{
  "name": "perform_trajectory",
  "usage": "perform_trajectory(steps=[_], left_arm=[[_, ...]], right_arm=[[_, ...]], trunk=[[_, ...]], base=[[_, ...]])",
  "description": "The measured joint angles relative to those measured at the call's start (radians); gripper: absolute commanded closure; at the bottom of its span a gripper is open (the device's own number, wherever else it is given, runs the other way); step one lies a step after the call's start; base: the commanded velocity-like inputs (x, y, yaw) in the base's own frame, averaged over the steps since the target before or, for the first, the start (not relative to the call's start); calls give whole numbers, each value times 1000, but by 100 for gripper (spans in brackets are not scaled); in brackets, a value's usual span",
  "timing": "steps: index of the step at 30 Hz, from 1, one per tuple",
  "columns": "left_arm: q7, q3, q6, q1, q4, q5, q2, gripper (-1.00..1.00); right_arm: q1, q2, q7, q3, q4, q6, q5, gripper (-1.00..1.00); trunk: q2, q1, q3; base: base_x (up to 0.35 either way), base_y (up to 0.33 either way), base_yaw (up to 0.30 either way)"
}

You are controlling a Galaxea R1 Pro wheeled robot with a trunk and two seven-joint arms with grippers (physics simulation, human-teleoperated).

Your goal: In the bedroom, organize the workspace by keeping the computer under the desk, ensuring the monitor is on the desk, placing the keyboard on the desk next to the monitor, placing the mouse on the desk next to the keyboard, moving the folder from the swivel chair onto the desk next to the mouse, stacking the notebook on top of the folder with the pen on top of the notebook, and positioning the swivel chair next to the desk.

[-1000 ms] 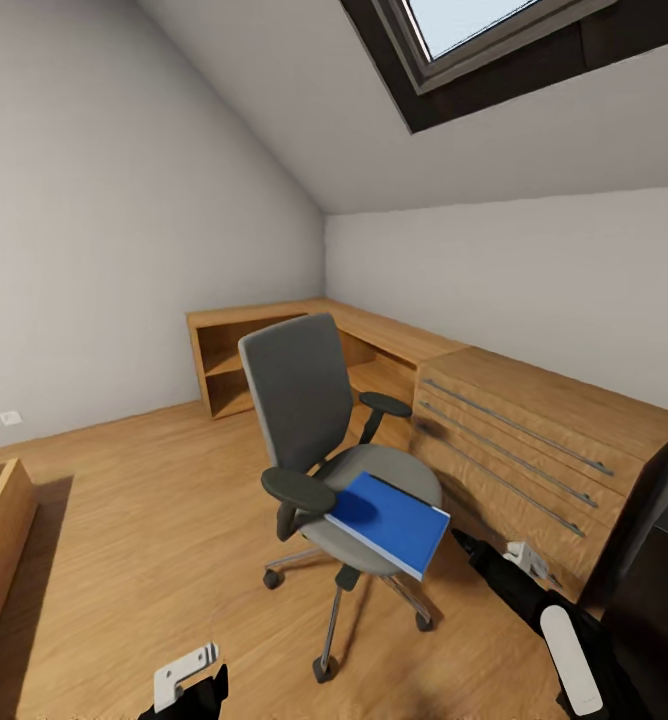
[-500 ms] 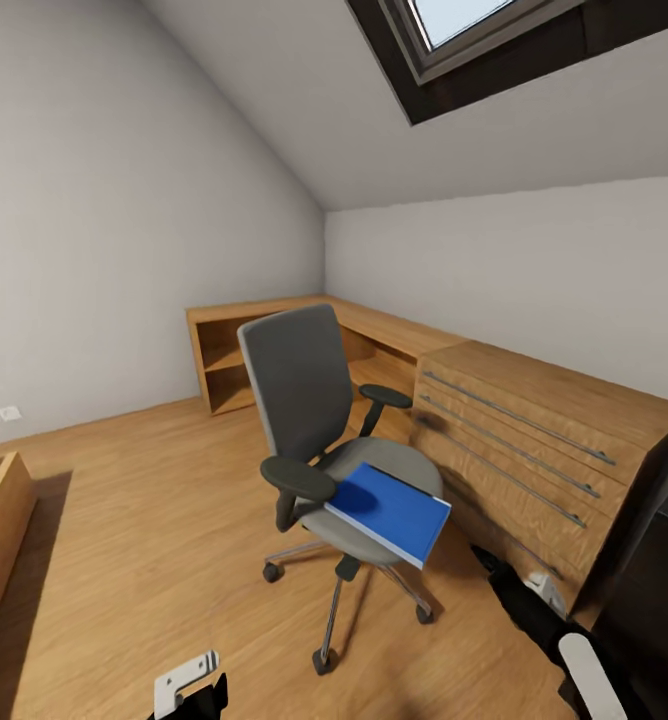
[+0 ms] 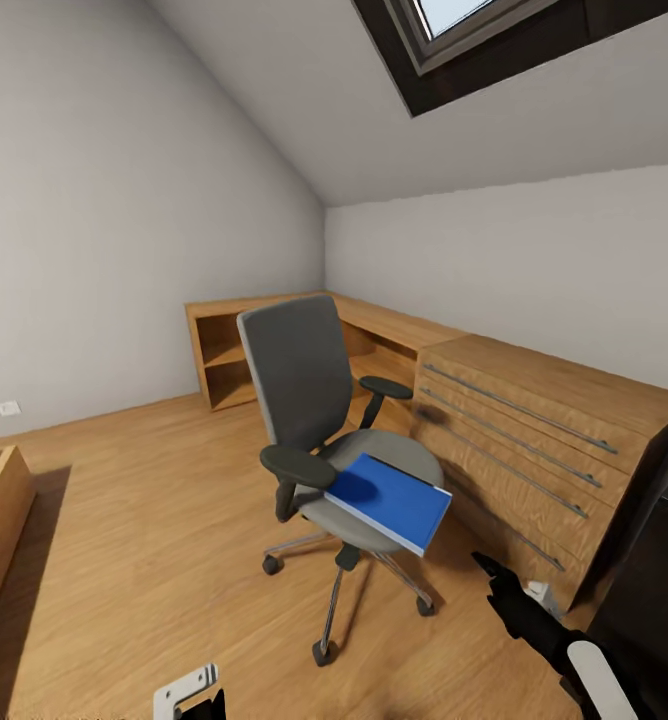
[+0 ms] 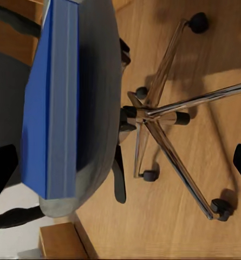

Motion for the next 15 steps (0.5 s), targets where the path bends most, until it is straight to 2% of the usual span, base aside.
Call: perform_trajectory(steps=[3,8,15], left_arm=[[0,0,0,0,1,0,0,-100],[0,1,0,0,2,0,0,-100],[-1,1,-4,0,2,0,0,-100]], right_arm=[[0,0,26,0,-2,22,-2,-100],[0,1,72,0,-2,70,-5,-100],[-1,1,85,0,-2,112,-6,-100]], trunk=[[-21,12,-9],[-21,12,-9],[-21,12,-9]], base=[[0,0,0],[0,0,0],[0,0,0]])
